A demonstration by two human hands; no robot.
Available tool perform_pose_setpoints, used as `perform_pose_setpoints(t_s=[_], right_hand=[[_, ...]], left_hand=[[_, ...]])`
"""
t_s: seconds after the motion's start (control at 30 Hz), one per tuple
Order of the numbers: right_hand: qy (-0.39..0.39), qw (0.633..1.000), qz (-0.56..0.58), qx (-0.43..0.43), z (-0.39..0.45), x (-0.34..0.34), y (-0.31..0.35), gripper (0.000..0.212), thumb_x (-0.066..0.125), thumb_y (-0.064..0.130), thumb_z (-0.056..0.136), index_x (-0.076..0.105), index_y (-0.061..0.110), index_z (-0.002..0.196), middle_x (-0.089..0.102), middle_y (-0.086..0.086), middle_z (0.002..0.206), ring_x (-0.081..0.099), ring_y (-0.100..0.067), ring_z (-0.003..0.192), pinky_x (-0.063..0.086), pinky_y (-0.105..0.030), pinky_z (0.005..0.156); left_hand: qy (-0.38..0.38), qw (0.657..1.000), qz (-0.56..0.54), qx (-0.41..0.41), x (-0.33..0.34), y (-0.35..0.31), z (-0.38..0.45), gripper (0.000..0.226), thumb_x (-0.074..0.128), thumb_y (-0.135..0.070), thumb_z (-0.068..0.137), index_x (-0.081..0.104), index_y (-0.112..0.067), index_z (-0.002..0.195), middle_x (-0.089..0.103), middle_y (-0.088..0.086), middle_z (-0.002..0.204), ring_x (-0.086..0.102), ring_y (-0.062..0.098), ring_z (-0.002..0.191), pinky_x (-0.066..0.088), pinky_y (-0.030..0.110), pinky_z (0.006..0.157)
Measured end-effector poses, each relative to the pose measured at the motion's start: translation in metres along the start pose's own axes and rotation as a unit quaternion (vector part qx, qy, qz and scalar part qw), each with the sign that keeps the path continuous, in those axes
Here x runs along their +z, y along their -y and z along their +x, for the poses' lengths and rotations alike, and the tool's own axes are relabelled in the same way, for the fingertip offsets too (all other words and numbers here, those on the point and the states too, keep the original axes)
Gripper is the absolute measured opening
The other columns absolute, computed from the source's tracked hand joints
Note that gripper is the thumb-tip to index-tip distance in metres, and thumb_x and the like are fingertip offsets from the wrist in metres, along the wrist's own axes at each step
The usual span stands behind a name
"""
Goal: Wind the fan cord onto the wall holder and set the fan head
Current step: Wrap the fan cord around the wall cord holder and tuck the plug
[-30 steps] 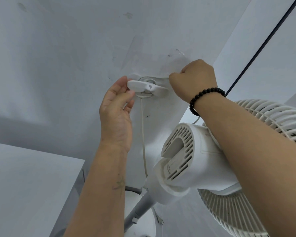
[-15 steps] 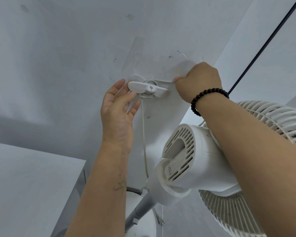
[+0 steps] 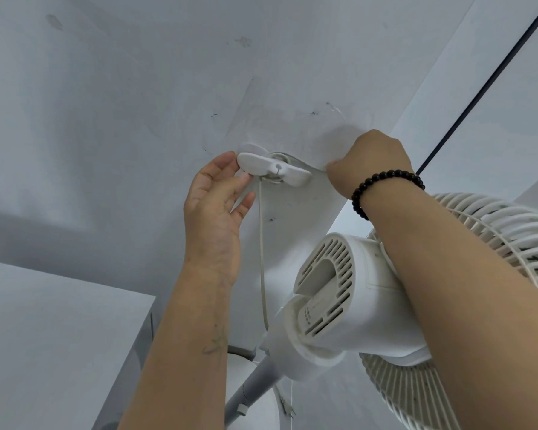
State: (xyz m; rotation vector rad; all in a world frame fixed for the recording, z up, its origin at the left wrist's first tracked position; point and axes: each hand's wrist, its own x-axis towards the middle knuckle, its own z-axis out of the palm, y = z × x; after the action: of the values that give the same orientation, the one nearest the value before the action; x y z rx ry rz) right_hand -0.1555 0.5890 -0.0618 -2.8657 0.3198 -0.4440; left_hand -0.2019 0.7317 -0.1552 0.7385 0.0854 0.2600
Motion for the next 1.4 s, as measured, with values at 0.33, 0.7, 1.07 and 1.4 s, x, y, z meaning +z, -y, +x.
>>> perform_pose_setpoints(t_s=[0.33,0.7,1.07,1.4], right_hand=[[0.106,0.994,-0.023,0.010,0.003,0.004,-0.003,0.021,0.052,0.019,0.086,0.069,0.008,0.093,0.062,-0.006,0.081,0.047,-0.016,0.054,0.030,-0.024,0.045],[0.378,0.923,-0.062,0.035,-0.003,0.006,0.001,0.029,0.040,0.019,0.100,0.058,0.007,0.080,0.051,-0.007,0.065,0.041,-0.017,0.049,0.038,-0.019,0.039],[0.411,0.905,-0.026,-0.110,-0.016,0.008,-0.001,0.020,0.052,0.021,0.096,0.068,0.009,0.095,0.063,0.005,0.064,0.053,-0.013,0.057,0.052,-0.032,0.075],[0.455,0.876,0.000,-0.162,-0.018,0.003,-0.001,0.009,0.067,0.016,0.085,0.068,0.013,0.094,0.071,0.005,0.066,0.062,-0.005,0.054,0.054,-0.029,0.074]], left_hand=[[-0.042,0.996,0.066,-0.048,0.002,0.004,0.002,0.021,0.055,-0.004,0.089,0.063,-0.019,0.102,0.069,0.000,0.101,0.067,0.015,0.089,0.051,0.026,0.074],[0.006,0.954,0.286,-0.090,0.010,0.018,-0.002,0.019,0.052,-0.007,0.089,0.064,-0.017,0.101,0.075,-0.004,0.086,0.073,0.007,0.076,0.054,0.025,0.071],[0.028,0.940,0.331,-0.085,0.014,0.025,-0.008,0.018,0.054,-0.019,0.094,0.070,-0.024,0.089,0.076,-0.005,0.080,0.073,0.008,0.072,0.055,0.028,0.074],[0.026,0.925,0.374,-0.055,0.016,0.029,-0.008,0.029,0.060,-0.032,0.090,0.070,-0.015,0.069,0.070,0.016,0.077,0.067,0.036,0.086,0.056,0.052,0.085]])
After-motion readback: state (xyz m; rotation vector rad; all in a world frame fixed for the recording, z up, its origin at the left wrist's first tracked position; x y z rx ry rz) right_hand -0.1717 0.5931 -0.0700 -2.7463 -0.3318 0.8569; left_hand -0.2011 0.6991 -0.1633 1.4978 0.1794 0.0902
